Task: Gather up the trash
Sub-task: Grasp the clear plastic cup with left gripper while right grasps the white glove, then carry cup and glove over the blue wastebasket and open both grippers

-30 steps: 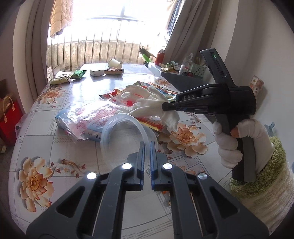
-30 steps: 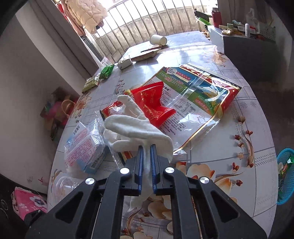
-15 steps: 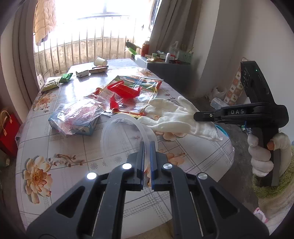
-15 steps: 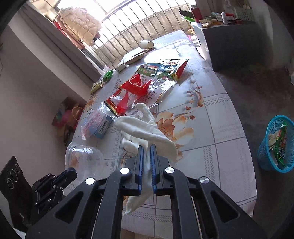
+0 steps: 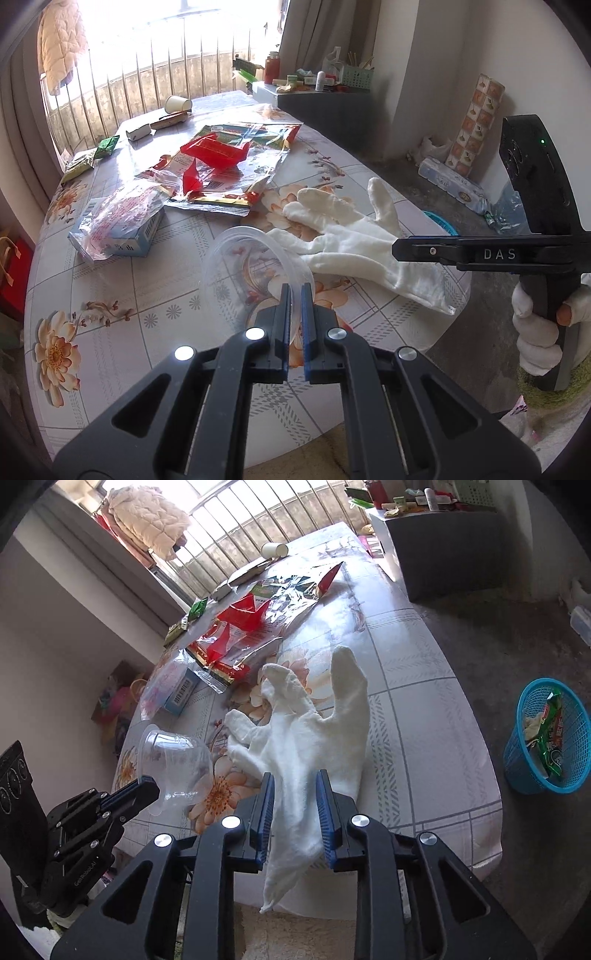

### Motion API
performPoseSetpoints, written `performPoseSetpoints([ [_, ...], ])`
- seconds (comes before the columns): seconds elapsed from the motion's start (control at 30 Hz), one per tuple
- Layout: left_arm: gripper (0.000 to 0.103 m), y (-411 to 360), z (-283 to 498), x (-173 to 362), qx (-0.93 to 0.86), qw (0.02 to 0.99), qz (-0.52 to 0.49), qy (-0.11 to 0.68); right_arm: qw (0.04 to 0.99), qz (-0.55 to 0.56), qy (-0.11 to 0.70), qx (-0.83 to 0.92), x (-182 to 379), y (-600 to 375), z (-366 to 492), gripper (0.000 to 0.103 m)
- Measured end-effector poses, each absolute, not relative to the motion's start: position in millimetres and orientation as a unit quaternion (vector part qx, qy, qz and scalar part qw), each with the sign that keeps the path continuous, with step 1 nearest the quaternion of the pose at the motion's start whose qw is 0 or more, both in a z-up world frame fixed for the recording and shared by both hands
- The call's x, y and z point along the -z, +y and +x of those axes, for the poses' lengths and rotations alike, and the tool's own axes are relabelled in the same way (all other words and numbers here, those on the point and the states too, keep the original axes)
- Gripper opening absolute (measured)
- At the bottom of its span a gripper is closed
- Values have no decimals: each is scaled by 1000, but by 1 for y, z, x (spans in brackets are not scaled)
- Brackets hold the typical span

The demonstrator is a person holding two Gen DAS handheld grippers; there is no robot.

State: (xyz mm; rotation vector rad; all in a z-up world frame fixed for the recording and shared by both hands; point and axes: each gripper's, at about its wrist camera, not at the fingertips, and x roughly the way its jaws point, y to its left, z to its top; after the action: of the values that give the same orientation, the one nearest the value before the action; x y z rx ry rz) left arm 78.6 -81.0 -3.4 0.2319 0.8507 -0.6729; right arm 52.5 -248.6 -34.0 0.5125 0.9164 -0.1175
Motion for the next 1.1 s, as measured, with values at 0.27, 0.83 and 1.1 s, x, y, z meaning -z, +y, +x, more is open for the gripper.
performPoseSetpoints([
  [0.27, 4, -90, 76, 6, 323, 845, 123, 407, 873, 179, 450, 59, 36, -234, 65, 49],
  [0.83, 4, -89, 74, 5, 317, 849, 119, 406, 872, 87, 468, 116, 51, -224, 78, 21],
  [1.1, 4, -90, 69, -15, 324, 857, 117, 383, 878, 182, 431, 101, 39, -247, 58, 9],
])
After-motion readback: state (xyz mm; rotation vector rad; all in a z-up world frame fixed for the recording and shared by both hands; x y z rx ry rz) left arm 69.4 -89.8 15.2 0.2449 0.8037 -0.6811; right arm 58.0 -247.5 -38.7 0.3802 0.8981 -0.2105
